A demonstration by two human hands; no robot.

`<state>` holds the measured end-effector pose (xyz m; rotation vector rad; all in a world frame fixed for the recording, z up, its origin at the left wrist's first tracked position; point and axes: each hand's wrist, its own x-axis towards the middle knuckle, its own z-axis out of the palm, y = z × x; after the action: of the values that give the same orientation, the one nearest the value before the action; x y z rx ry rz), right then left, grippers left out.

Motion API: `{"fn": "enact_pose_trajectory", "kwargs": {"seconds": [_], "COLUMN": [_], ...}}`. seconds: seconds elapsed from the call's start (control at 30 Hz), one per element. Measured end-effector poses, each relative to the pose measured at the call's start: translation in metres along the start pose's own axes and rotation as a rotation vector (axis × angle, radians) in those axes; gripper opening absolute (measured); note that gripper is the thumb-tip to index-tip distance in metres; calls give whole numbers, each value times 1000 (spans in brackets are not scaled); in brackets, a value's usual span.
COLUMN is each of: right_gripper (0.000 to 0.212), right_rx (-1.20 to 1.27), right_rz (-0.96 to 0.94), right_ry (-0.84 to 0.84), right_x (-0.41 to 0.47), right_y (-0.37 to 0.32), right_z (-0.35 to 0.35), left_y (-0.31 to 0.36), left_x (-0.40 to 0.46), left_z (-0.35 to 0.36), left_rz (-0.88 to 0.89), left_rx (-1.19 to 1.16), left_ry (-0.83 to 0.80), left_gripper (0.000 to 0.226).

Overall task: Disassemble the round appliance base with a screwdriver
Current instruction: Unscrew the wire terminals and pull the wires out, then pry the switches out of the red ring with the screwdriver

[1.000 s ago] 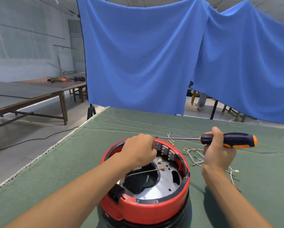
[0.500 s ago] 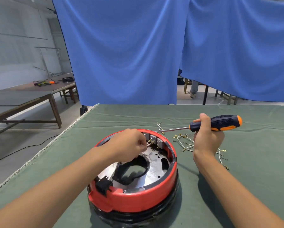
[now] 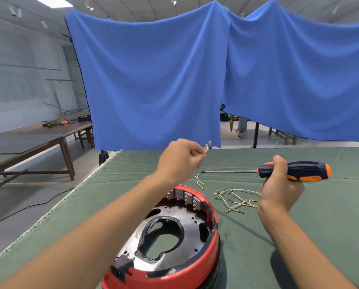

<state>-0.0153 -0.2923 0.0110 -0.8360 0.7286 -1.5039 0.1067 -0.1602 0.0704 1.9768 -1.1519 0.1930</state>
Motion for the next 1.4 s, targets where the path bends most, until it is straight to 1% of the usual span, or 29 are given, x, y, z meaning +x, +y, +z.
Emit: {"fn": "enact_pose_trajectory", "kwargs": {"seconds": [0.1, 0.2, 0.3, 0.37, 0.43, 0.5, 0.53, 0.6, 0.67, 0.73, 0.8, 0.9, 0.97, 1.07, 1.13, 1.2, 1.23, 1.3, 1.37, 1.4], "right_gripper": [25, 25, 24, 23, 23, 23, 23, 27, 32, 34, 33, 30, 27, 19, 14, 21, 27, 33, 38, 41], "right_rx": [-15, -28, -16, -22, -53, -104, -134, -188, -240, -283, -303, -327, -373, -433, -490, -536, -555, -610, -679, -723], "right_rz": [-41, -72, -88, -100, -127, -159, -171, -191, -207, -236, -257, -310, -400, -542, -591, -603, -608, -628, -631, -635], "right_ry": [39, 90, 106, 82, 35, -25, -54, -109, -169, -220, -251, -287, -324, -478, -564, -627, -651, -675, -708, -754], "right_x": [13, 25, 33, 32, 28, 22, 19, 11, 1, -7, -11, -14, -14, -9, -5, -4, -4, -8, -11, -12], "right_y": [-2, -3, -1, 3, 9, 17, 19, 24, 26, 28, 29, 29, 30, 33, 36, 39, 40, 41, 42, 42], "right_z": [-5, -9, -9, -7, -5, -4, -3, -3, -6, -9, -12, -16, -20, -27, -31, -33, -34, -34, -35, -36], "left_y": [-10, -23, -29, -31, -31, -29, -28, -26, -26, -24, -18, -7, -3, 5, 11, 15, 15, 12, 8, 3], "left_x": [9, 13, 16, 15, 13, 7, 4, -1, -6, -11, -10, -5, -4, -13, -23, -32, -35, -41, -51, -59], "left_z": [37, 63, 76, 79, 75, 65, 58, 43, 36, 36, 40, 46, 51, 53, 46, 35, 28, 16, 8, 7], "left_rz": [-28, -90, -89, -63, -15, -24, -67, -205, -347, -463, -515, -559, -541, -389, -295, -233, -196, -82, 11, 34], "left_rx": [263, 345, 378, 422, 560, 732, 807, 918, 915, 831, 759, 669, 636, 648, 611, 569, 573, 656, 697, 683], "left_ry": [-93, -155, -209, -194, -92, -2, -14, -140, -264, -339, -348, -372, -410, -472, -606, -769, -809, -802, -742, -693], "left_gripper": [14, 16, 17, 22, 27, 23, 20, 23, 35, 44, 43, 32, 31, 35, 42, 43, 41, 39, 33, 29]}}
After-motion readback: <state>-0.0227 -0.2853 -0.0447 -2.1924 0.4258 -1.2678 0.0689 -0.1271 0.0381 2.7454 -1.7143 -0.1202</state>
